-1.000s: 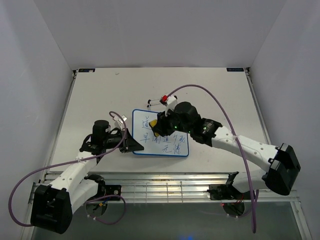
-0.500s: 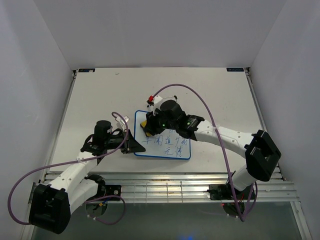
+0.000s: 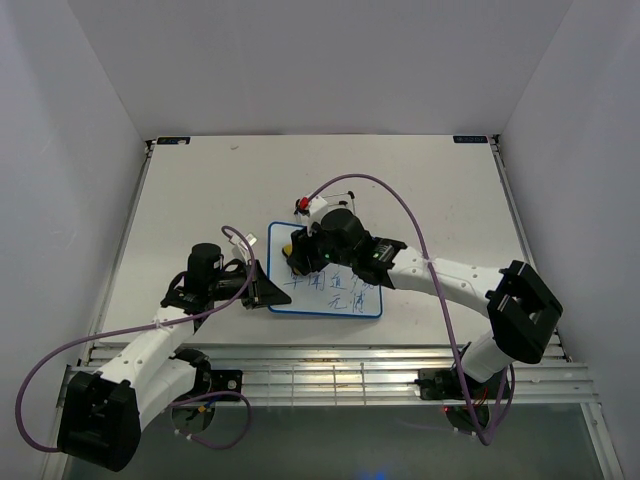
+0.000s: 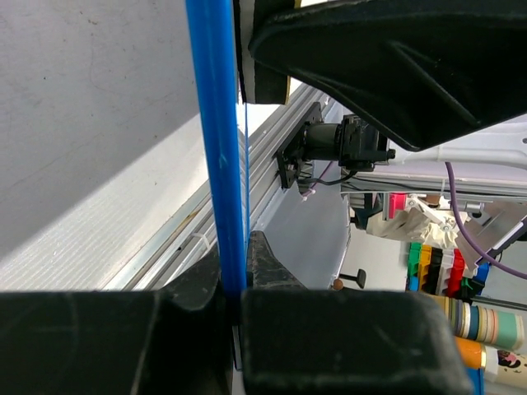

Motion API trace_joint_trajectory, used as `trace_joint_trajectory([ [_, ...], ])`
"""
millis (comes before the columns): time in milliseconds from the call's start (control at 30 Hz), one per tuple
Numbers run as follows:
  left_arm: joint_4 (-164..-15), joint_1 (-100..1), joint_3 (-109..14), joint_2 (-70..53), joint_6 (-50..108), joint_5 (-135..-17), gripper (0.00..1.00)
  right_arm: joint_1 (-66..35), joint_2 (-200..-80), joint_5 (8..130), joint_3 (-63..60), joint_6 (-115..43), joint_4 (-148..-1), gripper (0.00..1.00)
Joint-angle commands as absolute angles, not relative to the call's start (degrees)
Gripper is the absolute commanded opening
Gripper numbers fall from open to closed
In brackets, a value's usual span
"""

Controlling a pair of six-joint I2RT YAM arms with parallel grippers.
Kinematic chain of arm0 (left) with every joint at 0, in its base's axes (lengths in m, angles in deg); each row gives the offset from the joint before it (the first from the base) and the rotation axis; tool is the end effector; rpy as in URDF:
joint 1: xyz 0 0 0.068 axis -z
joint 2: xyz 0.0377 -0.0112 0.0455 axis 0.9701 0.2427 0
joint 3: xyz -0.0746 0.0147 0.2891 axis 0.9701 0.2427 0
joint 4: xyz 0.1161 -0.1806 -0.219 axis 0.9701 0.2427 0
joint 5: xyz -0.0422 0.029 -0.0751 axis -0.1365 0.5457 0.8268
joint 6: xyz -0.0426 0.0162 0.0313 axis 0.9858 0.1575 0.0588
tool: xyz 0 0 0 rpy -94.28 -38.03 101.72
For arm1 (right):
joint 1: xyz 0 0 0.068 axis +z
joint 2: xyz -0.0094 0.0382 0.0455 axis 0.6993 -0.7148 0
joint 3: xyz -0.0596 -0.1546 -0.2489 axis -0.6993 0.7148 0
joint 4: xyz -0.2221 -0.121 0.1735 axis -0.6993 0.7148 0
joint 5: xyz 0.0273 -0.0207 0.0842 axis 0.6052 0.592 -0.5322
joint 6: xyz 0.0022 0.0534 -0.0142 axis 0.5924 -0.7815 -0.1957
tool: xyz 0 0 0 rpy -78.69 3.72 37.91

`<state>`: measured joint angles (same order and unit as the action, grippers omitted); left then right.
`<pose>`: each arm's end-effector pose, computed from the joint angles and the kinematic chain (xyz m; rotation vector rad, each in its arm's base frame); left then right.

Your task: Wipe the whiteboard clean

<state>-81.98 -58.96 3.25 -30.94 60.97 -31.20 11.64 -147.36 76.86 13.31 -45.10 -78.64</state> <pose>0.1859 -0.0882 0.1884 0.0446 2.3619 -1.5675 0.2246 0.3329 0.2755 -0.7103 1.9600 0.7900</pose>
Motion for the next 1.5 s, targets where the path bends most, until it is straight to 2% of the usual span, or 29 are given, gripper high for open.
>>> trace_joint_trajectory([
  [0, -88.0, -58.6, 2.5, -33.6, 60.5, -28.3, 0.00, 11.7, -146.8, 79.3, 13.3, -44.5, -80.3, 0.54],
  [67, -87.8, -58.6, 2.3, -33.7, 60.4, -28.5, 0.00, 11.7, -146.3, 79.7, 13.4, -44.5, -80.3, 0.52],
  [133, -87.6, -58.6, 2.2, -33.6, 60.2, -28.5, 0.00, 11.7, -145.8, 79.9, 13.5, -44.1, -80.3, 0.44],
  [367, -87.6, -58.6, 2.2, -33.5, 60.2, -27.9, 0.00, 11.7, -144.7, 80.5, 14.4, -43.9, -80.7, 0.36],
  [800, -87.9, -58.6, 1.9, -34.6, 60.0, -25.8, 0.00, 7.2, -143.1, 88.7, 18.3, -45.4, -76.5, 0.35],
  [933, -88.1, -58.6, 1.8, -34.6, 59.9, -25.2, 0.00, 8.2, -145.2, 81.6, 14.5, -45.9, -76.8, 0.33],
  [1200, -88.3, -58.6, 1.5, -34.7, 59.5, -24.1, 0.00, 14.7, -153.2, 78.0, 3.4, -47.2, -75.2, 0.33],
  [1333, -88.0, -58.6, 1.0, -34.8, 59.0, -23.4, 0.00, 16.6, -155.4, 80.7, 0.3, -48.0, -71.8, 0.32],
  [1467, -85.0, -58.6, -0.2, -35.5, 57.3, -24.2, 0.00, 14.1, -153.4, 83.6, 3.5, -50.9, -71.1, 0.31],
])
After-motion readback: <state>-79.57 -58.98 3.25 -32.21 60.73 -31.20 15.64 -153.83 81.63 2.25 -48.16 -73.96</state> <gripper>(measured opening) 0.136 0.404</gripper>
